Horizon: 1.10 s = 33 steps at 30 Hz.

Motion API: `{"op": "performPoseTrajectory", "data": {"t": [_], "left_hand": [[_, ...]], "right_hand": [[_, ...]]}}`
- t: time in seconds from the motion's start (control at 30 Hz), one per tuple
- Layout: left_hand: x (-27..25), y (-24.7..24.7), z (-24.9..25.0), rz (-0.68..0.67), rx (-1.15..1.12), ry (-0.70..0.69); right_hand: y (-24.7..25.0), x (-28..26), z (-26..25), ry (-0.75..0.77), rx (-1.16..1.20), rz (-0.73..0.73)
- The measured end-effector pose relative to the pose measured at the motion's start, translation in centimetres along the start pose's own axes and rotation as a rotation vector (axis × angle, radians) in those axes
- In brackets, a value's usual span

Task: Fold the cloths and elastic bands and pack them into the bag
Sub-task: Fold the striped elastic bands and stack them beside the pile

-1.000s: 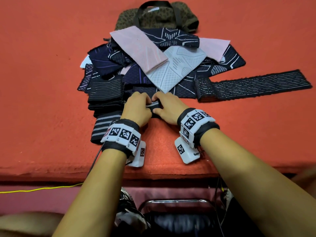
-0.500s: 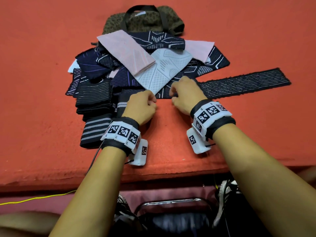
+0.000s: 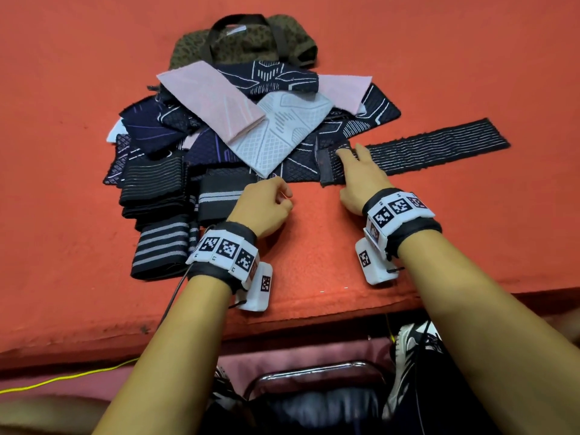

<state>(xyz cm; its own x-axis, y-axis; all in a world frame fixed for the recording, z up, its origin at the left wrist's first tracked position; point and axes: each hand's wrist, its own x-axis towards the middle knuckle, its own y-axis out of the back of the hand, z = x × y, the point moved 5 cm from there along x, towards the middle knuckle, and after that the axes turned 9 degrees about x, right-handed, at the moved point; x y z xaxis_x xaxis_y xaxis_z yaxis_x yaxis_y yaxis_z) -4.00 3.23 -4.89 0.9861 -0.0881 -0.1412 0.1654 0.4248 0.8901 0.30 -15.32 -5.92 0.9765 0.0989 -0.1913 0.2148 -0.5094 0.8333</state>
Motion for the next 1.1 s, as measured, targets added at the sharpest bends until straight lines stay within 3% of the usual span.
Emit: {"op": "performPoseTrajectory", "data": {"t": [0.37,0.57,0.7,1.0,1.1], "left_hand": [[-0.3,-0.9,0.7,-0.086,0.020,-0.036],[-0.1,-1.1,0.5,-0.085,0.022,-0.043],[0.0,-1.3,0.4,-0.076,0.016,-0.039],[0.4,-1.6,-0.1,-0.059,-0.008,-0.009],[0.6,-1.5,-0.4,-0.006,-0.118,0.047]], "right_hand": [[-0.3,0.1,-0.7,0.052,-0.101,0.080],[0.3,-0.3,-1.2,0.044,-0.177,0.053],[-0.5,-0.1,-1.1,0.030,-0.247,-0.081],[0.8,-1.4,-3.1,0.053,-0.162,-0.024],[0.1,-1.9,-4.4,0.127,-0.081,-0.104]]}}
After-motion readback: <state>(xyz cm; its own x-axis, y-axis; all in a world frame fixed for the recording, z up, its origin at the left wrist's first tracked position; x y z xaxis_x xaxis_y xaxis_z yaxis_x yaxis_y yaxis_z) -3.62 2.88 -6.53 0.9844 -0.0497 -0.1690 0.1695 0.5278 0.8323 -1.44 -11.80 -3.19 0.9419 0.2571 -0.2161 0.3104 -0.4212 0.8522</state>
